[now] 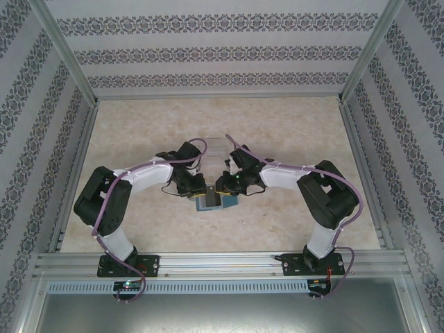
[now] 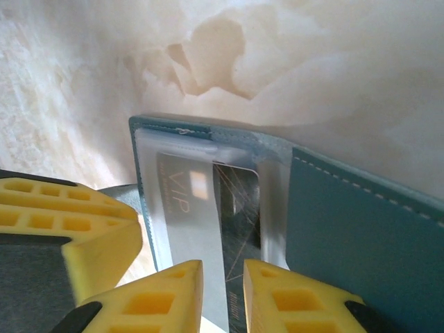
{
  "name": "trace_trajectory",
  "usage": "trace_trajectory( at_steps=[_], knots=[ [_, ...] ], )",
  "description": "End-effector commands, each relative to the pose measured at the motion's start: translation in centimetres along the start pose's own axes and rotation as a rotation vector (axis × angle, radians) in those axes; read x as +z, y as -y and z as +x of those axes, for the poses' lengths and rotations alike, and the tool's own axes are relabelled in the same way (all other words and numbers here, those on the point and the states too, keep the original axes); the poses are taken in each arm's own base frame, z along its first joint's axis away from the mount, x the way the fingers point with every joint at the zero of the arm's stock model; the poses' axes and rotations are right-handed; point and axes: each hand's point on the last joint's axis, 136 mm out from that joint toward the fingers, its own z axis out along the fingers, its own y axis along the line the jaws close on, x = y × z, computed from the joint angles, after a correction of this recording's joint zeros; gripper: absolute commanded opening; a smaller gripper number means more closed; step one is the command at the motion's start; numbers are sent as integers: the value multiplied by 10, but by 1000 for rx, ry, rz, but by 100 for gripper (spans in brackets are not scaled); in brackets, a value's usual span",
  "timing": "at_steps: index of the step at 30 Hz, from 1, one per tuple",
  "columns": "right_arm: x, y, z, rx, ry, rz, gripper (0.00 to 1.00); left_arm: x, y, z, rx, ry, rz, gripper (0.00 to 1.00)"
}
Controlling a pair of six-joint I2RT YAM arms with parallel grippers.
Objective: Take the credit cards out of the card holder
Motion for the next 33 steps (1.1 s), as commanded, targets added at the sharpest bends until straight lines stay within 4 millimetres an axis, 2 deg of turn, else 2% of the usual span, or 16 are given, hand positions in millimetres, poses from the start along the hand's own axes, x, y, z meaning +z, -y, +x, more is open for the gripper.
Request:
trace_trajectory(
  at_steps=[1,4,12,17,33],
  knots=[
    [4,12,2,2,-5,22,24,1,1,6,23,-35,-31,16],
    [5,15,3,4,-8,28,24,6,0,7,30,-51,-43,17],
    [9,17,3,9,-22,19,25,20,-21,16,30,-104,-128,17],
    [15,18,5,22,-41,-5,25,26,-27,19,27,-125,-148,17],
    [15,16,7,49,-31,-85,19,26,-36,17,27,-116,-199,17]
  ],
)
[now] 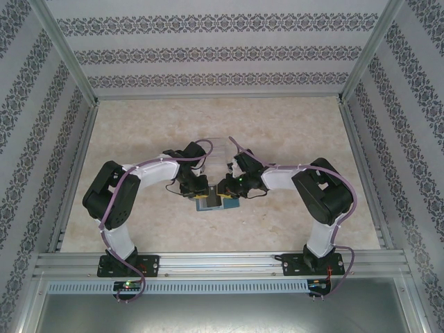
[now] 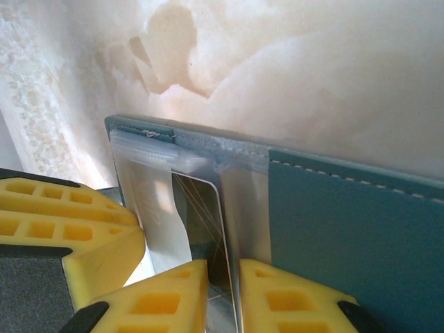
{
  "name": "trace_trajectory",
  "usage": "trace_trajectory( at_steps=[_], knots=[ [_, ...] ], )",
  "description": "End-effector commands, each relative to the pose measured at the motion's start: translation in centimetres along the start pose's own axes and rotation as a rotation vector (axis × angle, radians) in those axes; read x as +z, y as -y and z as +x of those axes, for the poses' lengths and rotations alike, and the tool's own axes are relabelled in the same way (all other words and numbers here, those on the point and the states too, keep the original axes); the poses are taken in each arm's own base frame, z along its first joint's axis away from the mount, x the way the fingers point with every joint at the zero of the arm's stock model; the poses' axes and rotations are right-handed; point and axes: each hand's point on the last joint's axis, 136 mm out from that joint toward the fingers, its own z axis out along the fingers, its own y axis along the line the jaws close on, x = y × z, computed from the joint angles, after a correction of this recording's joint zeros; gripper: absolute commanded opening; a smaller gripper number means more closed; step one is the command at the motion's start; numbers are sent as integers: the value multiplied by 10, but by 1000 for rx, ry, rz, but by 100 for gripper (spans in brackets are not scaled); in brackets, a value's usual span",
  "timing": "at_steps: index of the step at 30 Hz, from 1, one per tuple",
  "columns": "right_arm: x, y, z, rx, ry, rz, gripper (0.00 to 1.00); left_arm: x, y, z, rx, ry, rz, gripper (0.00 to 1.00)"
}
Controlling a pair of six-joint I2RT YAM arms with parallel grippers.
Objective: Take the credit cards out of the card holder
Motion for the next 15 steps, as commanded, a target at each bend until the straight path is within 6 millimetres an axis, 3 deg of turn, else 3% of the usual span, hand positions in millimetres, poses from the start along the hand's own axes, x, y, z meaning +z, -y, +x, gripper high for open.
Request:
trace_trajectory(
  at_steps=[1,15],
  knots=[
    [2,4,4,7,-5,-1,19,14,-32,16,-8,-60,-143,17],
    [-6,10,3,-4,14,18,9,8,-37,18,-9,-47,-167,16]
  ],
)
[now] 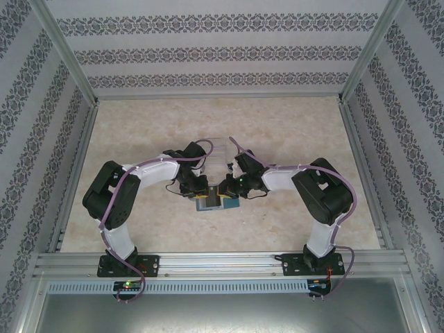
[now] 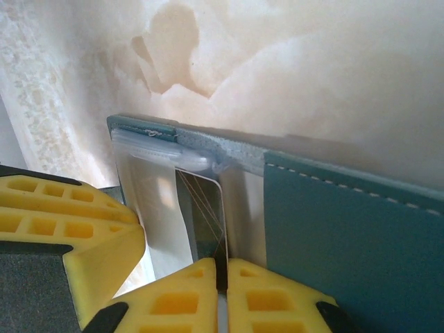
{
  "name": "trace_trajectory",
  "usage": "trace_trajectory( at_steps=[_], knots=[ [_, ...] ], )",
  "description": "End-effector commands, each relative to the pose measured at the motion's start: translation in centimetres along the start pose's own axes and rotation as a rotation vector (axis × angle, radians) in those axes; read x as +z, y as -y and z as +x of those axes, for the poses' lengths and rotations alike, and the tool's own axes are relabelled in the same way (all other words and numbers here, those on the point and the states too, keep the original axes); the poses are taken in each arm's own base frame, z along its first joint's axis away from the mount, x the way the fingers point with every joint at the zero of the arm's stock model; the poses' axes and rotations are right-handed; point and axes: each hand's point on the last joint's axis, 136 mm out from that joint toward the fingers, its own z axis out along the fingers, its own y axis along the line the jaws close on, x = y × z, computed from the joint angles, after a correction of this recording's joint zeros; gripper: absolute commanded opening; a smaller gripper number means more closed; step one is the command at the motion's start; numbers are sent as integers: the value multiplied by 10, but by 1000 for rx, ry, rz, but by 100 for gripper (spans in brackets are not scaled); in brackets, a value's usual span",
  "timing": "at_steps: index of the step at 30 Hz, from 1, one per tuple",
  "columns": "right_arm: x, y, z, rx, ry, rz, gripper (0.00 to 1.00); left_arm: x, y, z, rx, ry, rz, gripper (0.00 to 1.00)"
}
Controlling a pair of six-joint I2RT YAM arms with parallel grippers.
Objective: Take the credit cards out of the card holder
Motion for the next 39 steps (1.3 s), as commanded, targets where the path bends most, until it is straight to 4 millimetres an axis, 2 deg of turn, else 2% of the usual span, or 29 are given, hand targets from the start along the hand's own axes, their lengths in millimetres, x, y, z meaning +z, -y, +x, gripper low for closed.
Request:
trace_trajectory(
  at_steps=[1,12,19,28,39],
  knots=[
    [-8,11,3,4,13,35,9,8,-37,19,-16,-50,-163,16],
    [-30,36,5,-10,32,200,7,5,-38,19,-12,-39,-169,16],
    [-43,45,5,-33,42,299,7,5,-38,20,-19,-32,-160,17],
    [-50,42,1,-48,49,336,7,6,-37,20,-15,-34,-154,16],
    [-46,19,0,-80,48,319,7,7,-33,18,-11,-31,-137,16]
  ],
)
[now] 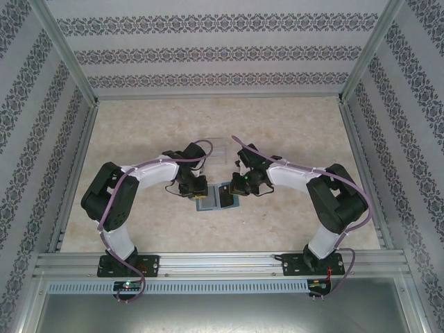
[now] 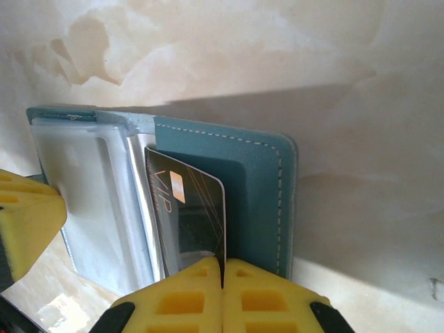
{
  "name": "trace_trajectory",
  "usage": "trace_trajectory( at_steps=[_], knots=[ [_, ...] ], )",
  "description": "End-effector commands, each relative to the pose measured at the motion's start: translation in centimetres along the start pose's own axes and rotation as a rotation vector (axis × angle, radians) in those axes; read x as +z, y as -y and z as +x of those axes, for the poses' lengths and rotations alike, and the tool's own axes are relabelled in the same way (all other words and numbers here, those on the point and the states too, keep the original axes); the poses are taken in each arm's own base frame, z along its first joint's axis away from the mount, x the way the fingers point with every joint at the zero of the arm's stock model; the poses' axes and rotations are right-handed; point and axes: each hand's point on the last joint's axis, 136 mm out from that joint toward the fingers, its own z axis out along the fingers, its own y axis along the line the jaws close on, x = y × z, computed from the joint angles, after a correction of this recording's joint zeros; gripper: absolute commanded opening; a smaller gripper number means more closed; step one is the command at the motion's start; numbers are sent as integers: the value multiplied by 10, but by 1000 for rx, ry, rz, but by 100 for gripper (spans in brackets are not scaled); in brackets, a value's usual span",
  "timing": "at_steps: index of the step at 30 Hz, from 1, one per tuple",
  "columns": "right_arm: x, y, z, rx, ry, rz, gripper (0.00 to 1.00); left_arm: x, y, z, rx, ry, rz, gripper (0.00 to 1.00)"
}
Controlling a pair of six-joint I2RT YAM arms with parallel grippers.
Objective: Take the credit cards out of the card holder
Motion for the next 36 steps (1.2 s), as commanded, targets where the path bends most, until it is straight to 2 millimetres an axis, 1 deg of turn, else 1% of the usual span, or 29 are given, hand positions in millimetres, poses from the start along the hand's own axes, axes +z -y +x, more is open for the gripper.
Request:
trace_trajectory(
  at_steps=[1,6,10,17,23,32,36],
  knots=[
    [-4,-6,1,-23,6,26,7,10,-30,19,-17,-52,-119,16],
    [-3,-20,5,-19,-2,-11,11,11,-29,19,-16,-56,-116,16],
    [-5,-30,7,-5,-2,-55,15,11,-29,19,-15,-54,-114,16],
    [-8,-40,11,15,-7,-97,17,12,-28,19,-14,-57,-110,16],
    [-8,-39,15,23,-11,-89,17,13,-29,18,-10,-58,-112,16],
    [-8,-36,15,23,-17,-68,13,13,-28,18,-10,-57,-111,17],
    [-10,-37,14,18,-15,-63,11,9,-25,15,-6,-39,-103,16]
  ],
)
